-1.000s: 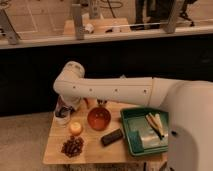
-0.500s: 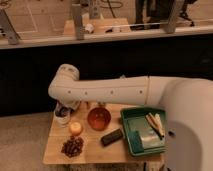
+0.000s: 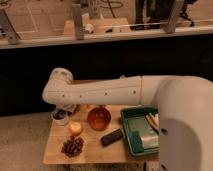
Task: Place brush in paper cup
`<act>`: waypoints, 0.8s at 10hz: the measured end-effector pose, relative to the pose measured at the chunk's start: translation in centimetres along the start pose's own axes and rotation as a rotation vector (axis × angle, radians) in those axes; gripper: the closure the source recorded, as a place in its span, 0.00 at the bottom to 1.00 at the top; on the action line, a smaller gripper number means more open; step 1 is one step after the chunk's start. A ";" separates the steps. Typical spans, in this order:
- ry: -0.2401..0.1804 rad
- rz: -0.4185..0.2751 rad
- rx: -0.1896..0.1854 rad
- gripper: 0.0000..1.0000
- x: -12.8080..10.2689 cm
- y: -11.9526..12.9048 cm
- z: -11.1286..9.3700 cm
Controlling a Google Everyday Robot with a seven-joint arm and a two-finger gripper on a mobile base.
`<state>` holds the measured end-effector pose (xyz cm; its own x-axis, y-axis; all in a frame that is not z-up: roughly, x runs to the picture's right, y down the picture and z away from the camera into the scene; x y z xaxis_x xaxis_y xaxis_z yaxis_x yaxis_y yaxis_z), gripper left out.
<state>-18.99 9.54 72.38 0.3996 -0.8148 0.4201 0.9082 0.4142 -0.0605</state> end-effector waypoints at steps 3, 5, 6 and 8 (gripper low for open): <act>-0.006 -0.019 -0.007 1.00 -0.7 -0.3 0.3; 0.002 -0.031 -0.024 1.00 -1.2 -0.5 0.5; 0.007 -0.034 -0.032 0.99 -1.3 -0.5 0.5; 0.021 -0.033 -0.049 0.81 -1.5 -0.6 0.5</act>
<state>-20.25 10.74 72.26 0.3716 -0.8361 0.4035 0.9256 0.3673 -0.0914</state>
